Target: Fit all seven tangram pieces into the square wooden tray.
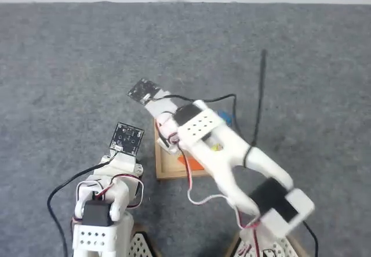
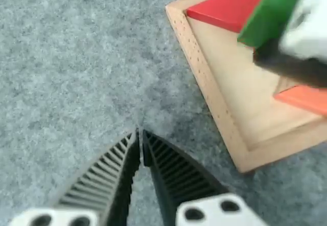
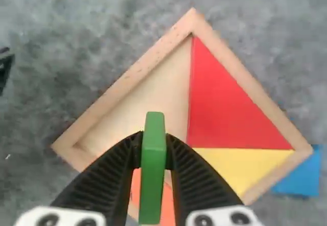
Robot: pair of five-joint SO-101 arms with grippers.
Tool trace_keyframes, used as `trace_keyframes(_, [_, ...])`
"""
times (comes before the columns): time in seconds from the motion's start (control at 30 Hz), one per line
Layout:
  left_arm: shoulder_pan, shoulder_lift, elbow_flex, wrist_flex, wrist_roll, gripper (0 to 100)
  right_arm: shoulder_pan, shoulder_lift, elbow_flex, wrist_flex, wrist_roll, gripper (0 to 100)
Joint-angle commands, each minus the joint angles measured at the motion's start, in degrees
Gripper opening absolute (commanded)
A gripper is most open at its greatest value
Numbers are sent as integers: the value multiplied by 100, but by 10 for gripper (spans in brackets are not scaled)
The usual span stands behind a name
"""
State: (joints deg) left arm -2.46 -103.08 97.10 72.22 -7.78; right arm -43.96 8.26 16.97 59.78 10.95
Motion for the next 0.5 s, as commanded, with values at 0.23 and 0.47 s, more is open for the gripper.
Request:
trace_keyframes(0.23, [-26,-141,-66,35,44,13,-365,558,-862,-66,-70,23])
trace_keyframes(0.47, [-26,-141,-66,35,44,13,-286,576,-774,-31,-79,199])
